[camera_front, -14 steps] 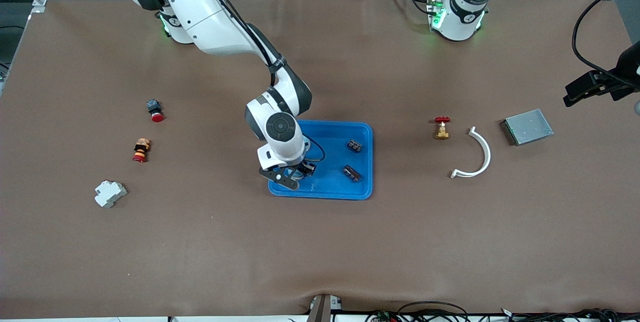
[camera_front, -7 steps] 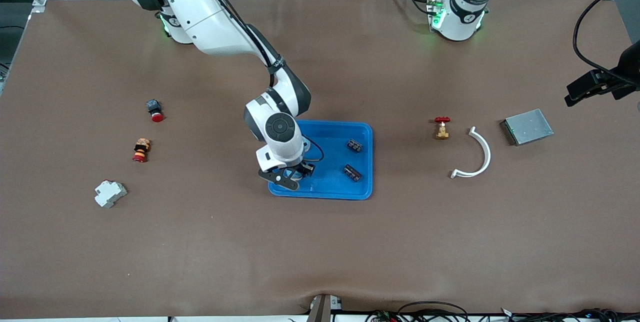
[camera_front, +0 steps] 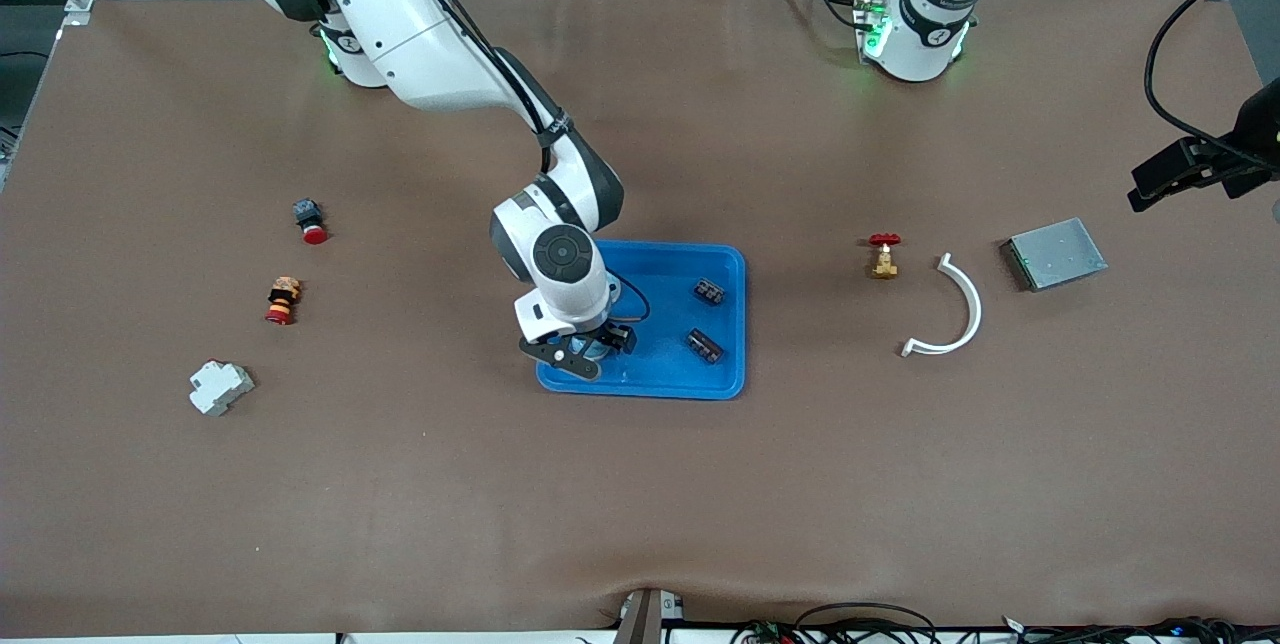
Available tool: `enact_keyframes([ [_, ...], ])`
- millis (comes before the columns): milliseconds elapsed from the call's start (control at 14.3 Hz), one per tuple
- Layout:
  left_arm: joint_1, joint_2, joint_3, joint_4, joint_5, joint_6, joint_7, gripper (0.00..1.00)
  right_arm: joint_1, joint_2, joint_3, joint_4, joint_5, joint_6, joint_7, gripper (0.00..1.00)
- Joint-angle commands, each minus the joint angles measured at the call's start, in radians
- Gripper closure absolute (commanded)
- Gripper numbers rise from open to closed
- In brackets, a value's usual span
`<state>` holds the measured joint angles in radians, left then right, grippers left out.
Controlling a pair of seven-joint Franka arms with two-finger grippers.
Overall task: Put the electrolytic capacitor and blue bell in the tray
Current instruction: 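Lower the blue bell into the tray and open the right gripper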
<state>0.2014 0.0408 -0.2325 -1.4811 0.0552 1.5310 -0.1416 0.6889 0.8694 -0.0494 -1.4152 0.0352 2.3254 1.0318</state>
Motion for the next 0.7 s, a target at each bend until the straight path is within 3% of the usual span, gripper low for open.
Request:
enact_keyframes([
  [0, 0.009, -0.032, -0.007, -0.018, -0.012, 0.004, 0.017, 0.00, 0.014, -0.029, 0.006, 0.018, 0.008, -0.070, -0.004, 0.00],
  [351, 0.004, -0.032, -0.007, -0.021, -0.005, -0.006, 0.027, 0.00, 0.003, -0.093, 0.016, 0.051, 0.006, -0.216, -0.032, 0.00],
  [631, 0.003, -0.029, -0.007, -0.021, -0.012, -0.017, 0.021, 0.00, -0.054, -0.136, 0.008, 0.102, 0.006, -0.351, -0.163, 0.00],
])
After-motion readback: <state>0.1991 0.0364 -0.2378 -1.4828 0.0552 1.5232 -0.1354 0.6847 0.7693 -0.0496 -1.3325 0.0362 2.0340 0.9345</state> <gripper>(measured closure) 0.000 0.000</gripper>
